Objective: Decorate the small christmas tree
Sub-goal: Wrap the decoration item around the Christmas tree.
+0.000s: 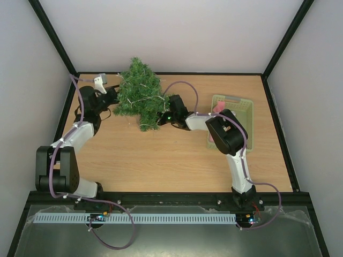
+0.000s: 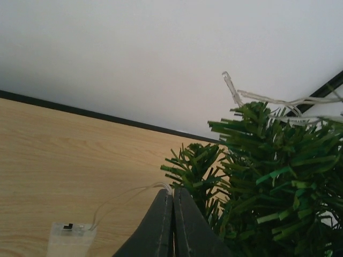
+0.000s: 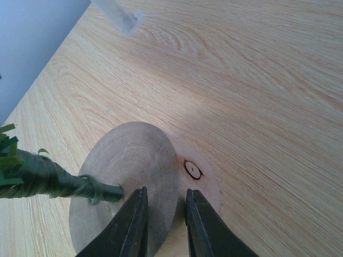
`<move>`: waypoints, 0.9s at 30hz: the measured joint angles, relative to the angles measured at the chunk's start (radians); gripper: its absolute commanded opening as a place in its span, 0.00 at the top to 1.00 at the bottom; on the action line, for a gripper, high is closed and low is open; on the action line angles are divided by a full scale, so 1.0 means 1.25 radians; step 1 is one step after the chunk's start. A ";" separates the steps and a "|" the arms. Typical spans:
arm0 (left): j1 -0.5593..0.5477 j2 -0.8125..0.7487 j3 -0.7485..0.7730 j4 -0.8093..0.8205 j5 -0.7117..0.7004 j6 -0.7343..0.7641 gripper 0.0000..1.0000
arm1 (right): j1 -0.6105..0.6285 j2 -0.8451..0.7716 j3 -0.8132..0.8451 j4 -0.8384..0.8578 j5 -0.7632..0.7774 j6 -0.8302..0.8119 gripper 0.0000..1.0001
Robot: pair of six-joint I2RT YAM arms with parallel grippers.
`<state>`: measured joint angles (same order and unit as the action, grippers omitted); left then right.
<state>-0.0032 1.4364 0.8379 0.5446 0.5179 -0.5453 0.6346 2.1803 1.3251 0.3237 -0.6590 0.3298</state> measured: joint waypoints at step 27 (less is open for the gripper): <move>0.004 0.079 0.087 -0.084 0.046 -0.052 0.85 | 0.002 -0.003 -0.004 0.003 0.008 0.024 0.79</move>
<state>0.0013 1.5349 0.9466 0.4397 0.5751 -0.6109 0.6365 2.1761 1.3197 0.3275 -0.6495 0.3599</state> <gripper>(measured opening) 0.089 0.201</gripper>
